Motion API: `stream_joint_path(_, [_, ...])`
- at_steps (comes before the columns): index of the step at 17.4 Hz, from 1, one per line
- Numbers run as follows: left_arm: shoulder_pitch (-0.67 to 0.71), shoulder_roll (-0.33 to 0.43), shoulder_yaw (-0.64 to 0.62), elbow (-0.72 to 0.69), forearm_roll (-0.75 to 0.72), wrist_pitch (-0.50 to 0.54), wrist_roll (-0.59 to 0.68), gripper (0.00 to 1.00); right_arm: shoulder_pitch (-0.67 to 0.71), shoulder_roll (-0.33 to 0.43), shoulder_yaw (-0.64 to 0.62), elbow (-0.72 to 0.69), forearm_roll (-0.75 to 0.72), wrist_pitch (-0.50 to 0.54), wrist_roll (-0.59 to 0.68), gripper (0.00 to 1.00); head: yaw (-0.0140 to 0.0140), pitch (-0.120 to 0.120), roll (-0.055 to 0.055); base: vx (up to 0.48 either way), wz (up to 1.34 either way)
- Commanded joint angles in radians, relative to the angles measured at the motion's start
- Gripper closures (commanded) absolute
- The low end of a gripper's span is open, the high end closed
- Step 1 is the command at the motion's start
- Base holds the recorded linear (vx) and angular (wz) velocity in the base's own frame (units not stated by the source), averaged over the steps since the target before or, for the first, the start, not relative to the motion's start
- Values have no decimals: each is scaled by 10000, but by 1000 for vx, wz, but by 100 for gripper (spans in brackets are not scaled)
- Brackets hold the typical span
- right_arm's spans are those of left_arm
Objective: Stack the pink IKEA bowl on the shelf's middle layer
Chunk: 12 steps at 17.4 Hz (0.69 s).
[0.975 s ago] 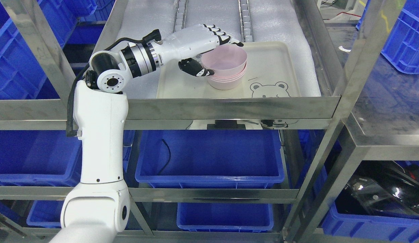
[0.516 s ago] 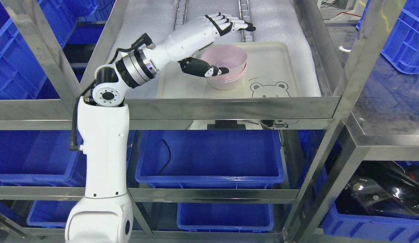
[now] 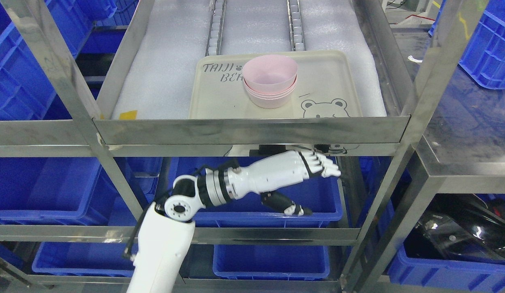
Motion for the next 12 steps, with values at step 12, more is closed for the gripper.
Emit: stream_joint_path(12, [4089,130,2533,2548,3274,1896,5314,0,215,-175,0,-175,0,7,-65,0,0,0,0,0,0])
